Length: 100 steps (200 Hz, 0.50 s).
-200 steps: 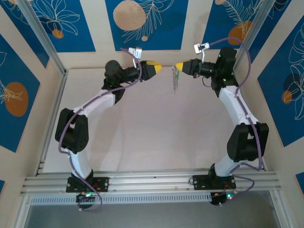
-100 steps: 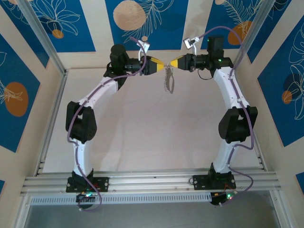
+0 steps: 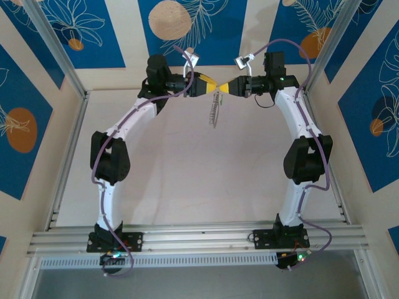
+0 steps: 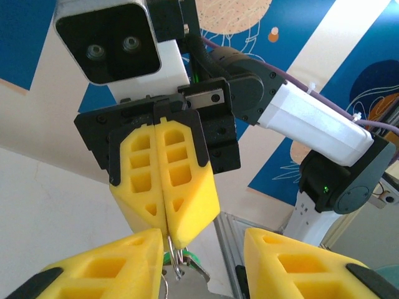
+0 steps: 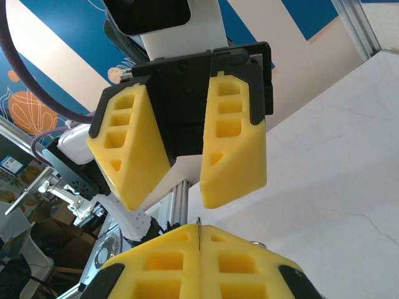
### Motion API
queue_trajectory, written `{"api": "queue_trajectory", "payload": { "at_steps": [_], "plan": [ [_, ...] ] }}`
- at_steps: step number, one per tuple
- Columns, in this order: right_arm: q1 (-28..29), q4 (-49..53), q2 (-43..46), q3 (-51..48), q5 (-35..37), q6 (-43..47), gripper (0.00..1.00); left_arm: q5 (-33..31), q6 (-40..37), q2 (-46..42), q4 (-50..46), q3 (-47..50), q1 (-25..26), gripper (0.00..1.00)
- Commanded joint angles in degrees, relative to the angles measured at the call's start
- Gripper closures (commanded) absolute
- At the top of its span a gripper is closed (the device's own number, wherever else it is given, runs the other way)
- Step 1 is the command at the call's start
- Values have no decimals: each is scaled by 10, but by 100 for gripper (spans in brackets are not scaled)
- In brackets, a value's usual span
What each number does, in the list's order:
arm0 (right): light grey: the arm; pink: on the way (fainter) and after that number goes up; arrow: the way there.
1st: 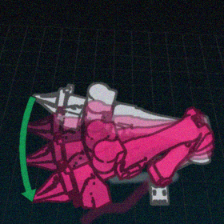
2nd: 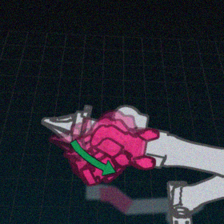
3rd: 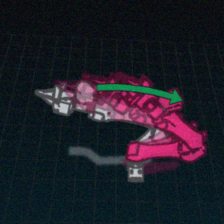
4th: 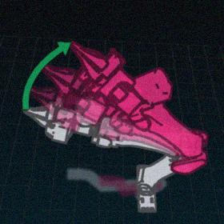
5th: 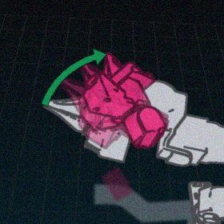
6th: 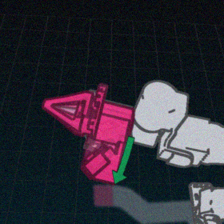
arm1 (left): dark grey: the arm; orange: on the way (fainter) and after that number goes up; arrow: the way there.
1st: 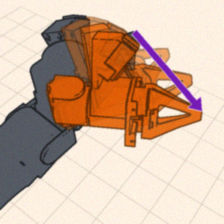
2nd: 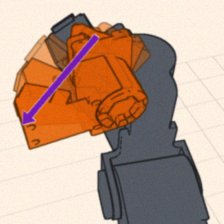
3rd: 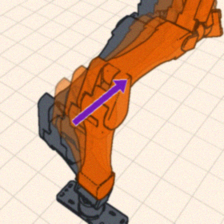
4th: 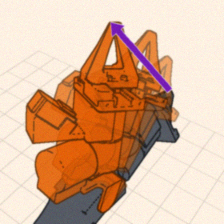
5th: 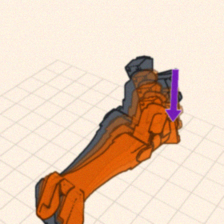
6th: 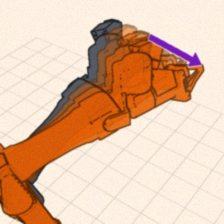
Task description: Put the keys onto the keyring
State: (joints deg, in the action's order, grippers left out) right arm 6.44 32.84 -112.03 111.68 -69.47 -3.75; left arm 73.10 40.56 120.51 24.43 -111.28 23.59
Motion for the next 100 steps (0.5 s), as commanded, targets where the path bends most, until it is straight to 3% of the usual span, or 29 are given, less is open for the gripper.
{"api": "queue_trajectory", "payload": {
  "at_steps": [1, 47, 100],
  "plan": [
    [5, 8, 1, 20, -22, 7, 100, 18, 5, 17, 4, -17, -4, 62],
    [8, -3, 1, 19, -21, -2, 100, 18, 7, 24, 6, -16, -3, 64],
    [14, -9, -1, 20, -16, -7, 100, 15, 13, 28, 16, -18, 2, 78]
  ]
}}
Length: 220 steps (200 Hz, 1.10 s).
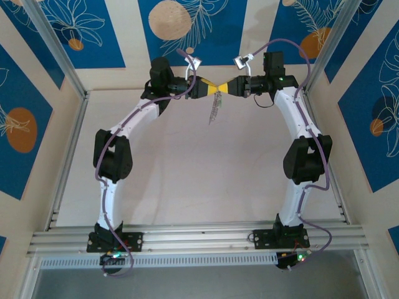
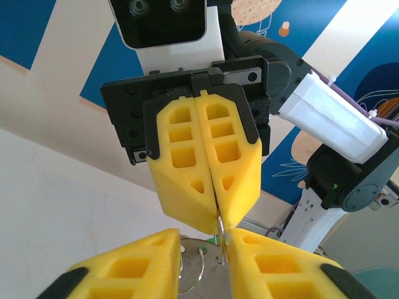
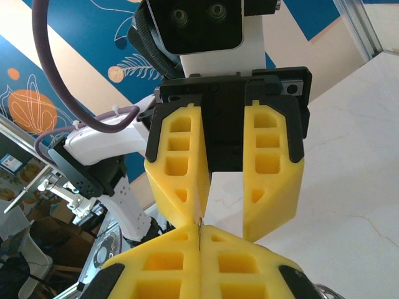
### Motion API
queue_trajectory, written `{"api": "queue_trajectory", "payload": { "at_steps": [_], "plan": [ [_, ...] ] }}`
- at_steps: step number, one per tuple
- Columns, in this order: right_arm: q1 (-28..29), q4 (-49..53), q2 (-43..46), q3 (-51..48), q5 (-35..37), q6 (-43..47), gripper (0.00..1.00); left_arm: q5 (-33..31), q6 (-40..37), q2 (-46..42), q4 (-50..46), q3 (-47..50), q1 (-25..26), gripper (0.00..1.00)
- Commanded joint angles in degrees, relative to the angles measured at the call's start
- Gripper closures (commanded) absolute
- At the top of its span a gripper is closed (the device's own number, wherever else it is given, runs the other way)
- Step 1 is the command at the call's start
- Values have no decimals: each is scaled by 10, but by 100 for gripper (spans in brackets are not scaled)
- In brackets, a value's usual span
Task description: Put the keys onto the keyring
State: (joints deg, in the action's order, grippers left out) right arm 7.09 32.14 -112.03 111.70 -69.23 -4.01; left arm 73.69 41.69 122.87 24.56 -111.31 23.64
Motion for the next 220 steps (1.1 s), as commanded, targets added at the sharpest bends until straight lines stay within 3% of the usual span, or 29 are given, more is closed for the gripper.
{"api": "queue_trajectory", "payload": {
  "at_steps": [1, 84, 111, 150, 184, 220],
  "plan": [
    [7, -2, -1, 19, -18, -4, 100, 10, 2, 4, 15, -18, 2, 78],
    [11, -9, -1, 19, -13, -11, 100, 15, 30, 14, 50, -22, 13, 88],
    [11, -12, -2, 19, -9, -14, 100, 12, 29, 16, 51, -22, 19, 100],
    [9, -40, 2, 14, -1, -43, 100, 0, 30, 10, 71, -2, 31, 100],
    [-10, -169, 48, -58, 13, -134, 66, -75, 69, -22, 175, 78, 35, 100],
    [-45, -382, 124, -196, 49, -277, 53, -148, 187, -29, 353, 134, 35, 100]
  ]
}}
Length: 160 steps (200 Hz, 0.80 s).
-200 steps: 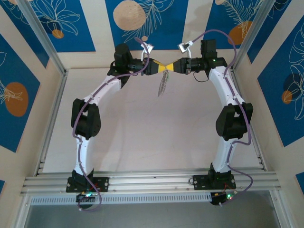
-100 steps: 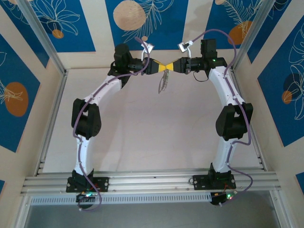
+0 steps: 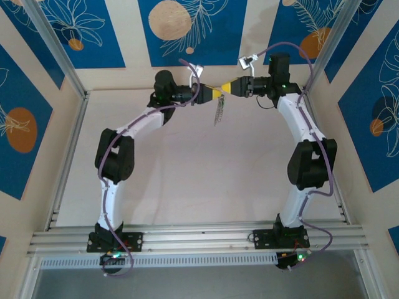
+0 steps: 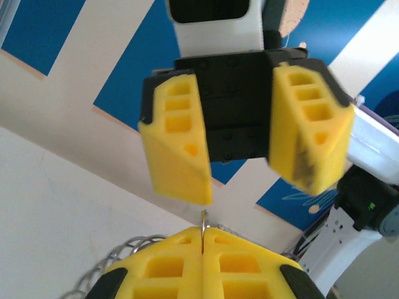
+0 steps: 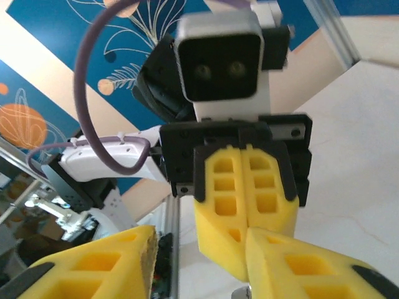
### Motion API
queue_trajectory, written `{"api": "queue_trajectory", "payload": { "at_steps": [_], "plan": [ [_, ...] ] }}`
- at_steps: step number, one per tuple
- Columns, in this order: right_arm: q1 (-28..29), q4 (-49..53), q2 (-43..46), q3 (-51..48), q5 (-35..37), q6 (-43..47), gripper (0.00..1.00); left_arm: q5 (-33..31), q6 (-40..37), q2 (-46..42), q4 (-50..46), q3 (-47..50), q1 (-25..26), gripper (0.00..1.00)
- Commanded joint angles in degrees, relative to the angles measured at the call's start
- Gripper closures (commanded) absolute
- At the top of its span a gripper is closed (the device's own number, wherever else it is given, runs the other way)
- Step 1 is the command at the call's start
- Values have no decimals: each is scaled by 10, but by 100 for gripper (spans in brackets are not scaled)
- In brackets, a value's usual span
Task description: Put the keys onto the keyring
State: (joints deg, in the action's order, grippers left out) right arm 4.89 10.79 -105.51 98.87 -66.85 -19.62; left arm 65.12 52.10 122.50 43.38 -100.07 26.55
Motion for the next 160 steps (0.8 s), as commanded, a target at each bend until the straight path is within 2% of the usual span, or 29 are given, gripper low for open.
{"api": "queue_trajectory", "payload": {
  "at_steps": [1, 46, 75, 126, 160],
  "plan": [
    [-24, -174, 61, -72, 27, -124, 54, -64, 85, -26, 168, 23, 6, 100],
    [-38, -405, 149, -274, 151, -262, 53, -164, 115, -63, 292, 119, 7, 100],
    [-27, -516, 173, -354, 205, -321, 54, -221, 133, -76, 372, 168, 9, 100],
    [6, -607, 180, -391, 273, -344, 53, -252, 92, -97, 373, 200, 26, 100],
    [14, -662, 163, -379, 279, -372, 54, -251, 89, -95, 373, 195, 33, 100]
  ]
}}
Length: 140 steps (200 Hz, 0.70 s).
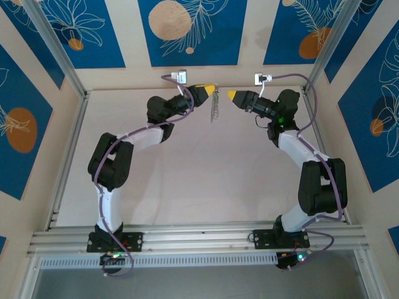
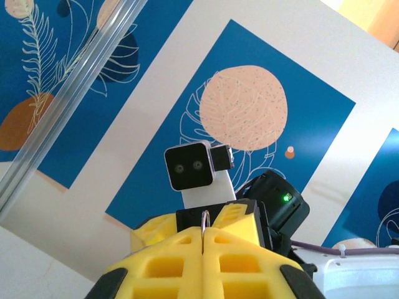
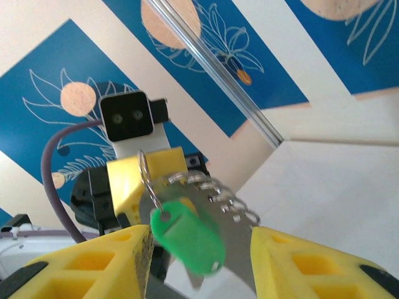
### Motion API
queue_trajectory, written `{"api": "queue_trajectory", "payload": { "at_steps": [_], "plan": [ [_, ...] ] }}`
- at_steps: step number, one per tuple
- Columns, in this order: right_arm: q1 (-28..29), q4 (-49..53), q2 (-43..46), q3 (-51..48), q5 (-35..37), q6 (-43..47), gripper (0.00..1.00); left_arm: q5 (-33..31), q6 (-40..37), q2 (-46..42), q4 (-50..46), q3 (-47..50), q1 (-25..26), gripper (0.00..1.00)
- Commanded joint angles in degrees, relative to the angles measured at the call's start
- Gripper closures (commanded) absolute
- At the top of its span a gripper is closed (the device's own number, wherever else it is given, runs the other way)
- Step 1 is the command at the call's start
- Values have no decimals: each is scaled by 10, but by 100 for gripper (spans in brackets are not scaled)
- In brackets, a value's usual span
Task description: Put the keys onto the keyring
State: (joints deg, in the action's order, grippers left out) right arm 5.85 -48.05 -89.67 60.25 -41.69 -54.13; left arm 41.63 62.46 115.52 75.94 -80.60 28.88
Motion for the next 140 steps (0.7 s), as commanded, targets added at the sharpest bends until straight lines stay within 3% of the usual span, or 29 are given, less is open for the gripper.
{"api": "queue_trajectory", "payload": {
  "at_steps": [1, 87, 118, 140],
  "plan": [
    [5, -75, 5, 8, 28, -27, 53, -15, -14, -25, 47, 0, 9, 100],
    [30, -107, -34, 32, -8, -45, 56, -11, -10, -19, 46, -13, 16, 100],
    [35, -111, -34, 20, -11, -43, 65, -10, -11, -19, 47, -13, 16, 100],
    [36, -116, -33, 9, -9, -43, 76, -8, -11, -18, 46, -16, 16, 100]
  ]
}}
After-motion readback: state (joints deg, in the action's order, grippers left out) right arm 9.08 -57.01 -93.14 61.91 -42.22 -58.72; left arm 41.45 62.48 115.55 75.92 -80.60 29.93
